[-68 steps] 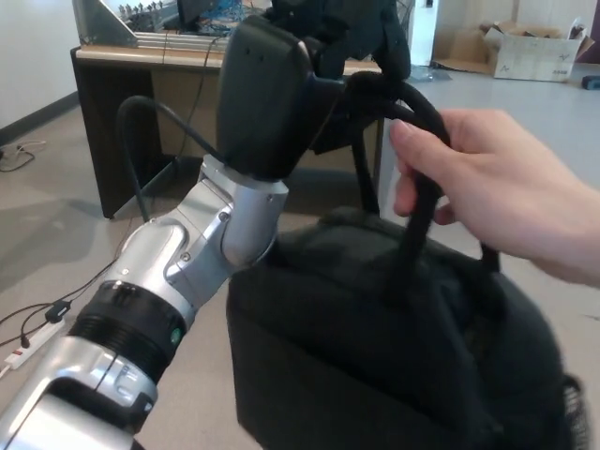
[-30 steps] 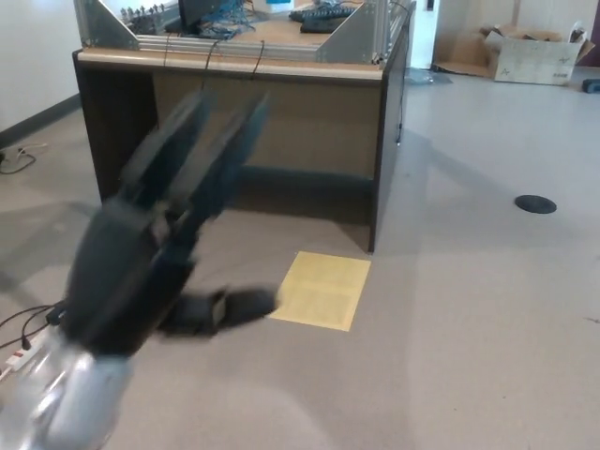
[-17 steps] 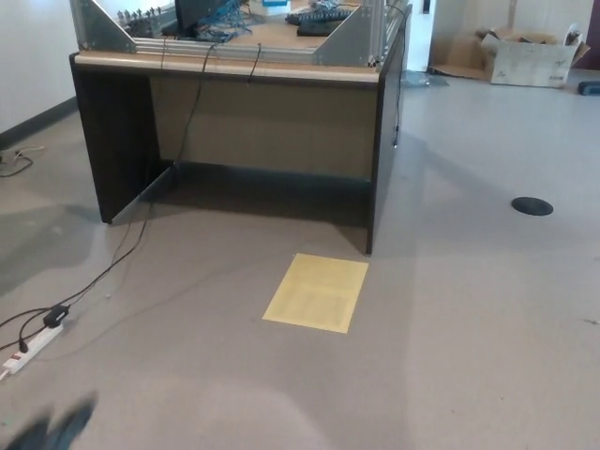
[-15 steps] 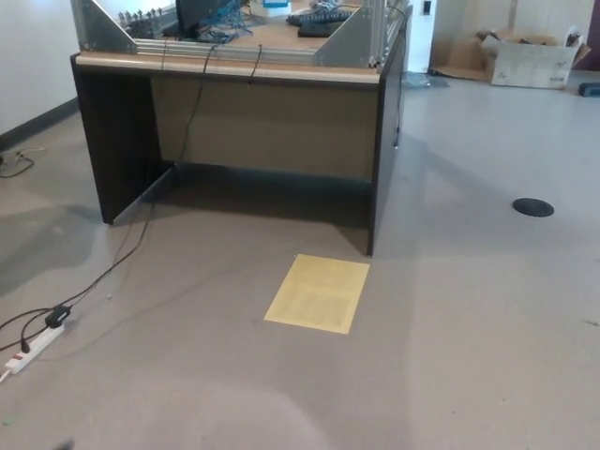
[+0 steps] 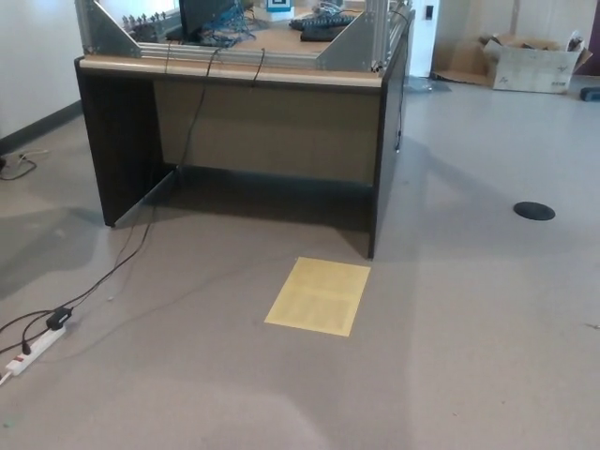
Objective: A person hands over a black lunchbag to the robot and the robot uses its left hand to grab the strips of the lunchbag, the gives it back to the person.
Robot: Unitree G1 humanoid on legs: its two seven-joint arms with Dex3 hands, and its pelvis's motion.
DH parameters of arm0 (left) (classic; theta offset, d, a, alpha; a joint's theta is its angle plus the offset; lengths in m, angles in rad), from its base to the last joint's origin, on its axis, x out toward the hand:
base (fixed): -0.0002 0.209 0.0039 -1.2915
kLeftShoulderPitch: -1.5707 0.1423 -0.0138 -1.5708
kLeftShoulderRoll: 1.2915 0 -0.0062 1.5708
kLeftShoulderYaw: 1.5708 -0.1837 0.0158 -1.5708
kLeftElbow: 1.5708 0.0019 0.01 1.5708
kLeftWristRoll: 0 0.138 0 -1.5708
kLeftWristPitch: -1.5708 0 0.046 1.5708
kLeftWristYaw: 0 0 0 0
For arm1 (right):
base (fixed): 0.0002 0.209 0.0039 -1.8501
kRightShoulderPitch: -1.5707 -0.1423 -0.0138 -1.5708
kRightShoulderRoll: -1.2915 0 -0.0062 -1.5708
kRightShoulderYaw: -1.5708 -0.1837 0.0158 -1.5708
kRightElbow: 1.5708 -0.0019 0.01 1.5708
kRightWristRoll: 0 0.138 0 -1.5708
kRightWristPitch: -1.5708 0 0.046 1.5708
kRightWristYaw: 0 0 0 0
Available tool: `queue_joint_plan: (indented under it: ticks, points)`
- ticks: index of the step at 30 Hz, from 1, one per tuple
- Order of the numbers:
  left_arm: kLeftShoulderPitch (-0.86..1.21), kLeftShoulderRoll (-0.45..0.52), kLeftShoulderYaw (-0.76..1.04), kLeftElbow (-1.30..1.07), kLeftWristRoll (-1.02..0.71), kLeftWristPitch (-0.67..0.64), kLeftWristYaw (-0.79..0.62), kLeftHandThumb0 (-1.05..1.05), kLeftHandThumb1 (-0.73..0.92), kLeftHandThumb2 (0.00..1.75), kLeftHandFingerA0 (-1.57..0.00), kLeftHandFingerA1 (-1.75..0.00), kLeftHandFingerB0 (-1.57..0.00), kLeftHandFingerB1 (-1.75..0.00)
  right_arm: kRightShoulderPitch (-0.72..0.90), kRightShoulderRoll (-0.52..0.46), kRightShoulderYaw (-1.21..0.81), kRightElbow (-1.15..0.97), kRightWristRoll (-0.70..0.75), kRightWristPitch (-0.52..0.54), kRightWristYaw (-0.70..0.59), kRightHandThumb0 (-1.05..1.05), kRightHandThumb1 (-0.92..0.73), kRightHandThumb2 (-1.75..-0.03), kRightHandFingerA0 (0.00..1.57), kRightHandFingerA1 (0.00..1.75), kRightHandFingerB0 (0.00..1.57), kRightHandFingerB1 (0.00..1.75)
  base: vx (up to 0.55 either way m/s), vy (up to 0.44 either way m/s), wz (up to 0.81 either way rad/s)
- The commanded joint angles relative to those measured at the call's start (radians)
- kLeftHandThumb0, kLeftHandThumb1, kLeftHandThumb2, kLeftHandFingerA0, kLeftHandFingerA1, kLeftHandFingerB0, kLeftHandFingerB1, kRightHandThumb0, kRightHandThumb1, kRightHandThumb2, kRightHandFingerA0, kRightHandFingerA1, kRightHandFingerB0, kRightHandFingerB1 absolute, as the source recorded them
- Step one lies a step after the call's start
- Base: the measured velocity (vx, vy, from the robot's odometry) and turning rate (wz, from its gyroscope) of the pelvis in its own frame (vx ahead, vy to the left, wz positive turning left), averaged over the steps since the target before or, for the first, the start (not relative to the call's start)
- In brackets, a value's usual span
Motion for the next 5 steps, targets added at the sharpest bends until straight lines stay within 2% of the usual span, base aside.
queue_joint_plan:
  ticks: [1, 4, 5]
  points:
    - [-0.040, 0.020, -0.005, 0.035, -0.043, -0.013, -0.035, -0.74, 0.57, 0.90, -0.03, -0.27, -0.08, -0.26, -0.036, -0.020, -0.012, 0.004, 0.008, 0.014, -0.009, -0.51, -0.60, -0.98, 0.45, 0.58, 0.40, 0.53, 0.00, 0.000, 0.00]
    - [-0.057, 0.023, -0.007, 0.044, -0.054, -0.010, -0.052, -0.73, 0.57, 0.90, -0.04, -0.26, -0.07, -0.25, -0.054, -0.019, -0.016, 0.010, 0.013, 0.017, -0.004, -0.52, -0.61, -0.97, 0.47, 0.58, 0.41, 0.53, 0.00, 0.000, 0.00]
    - [-0.068, 0.022, -0.009, 0.053, -0.056, -0.016, -0.054, -0.74, 0.56, 0.89, -0.03, -0.28, -0.08, -0.26, -0.062, -0.020, -0.017, 0.013, 0.013, 0.018, -0.003, -0.50, -0.73, -0.62, 0.54, 0.43, 0.53, 0.41, 0.00, 0.000, 0.00]
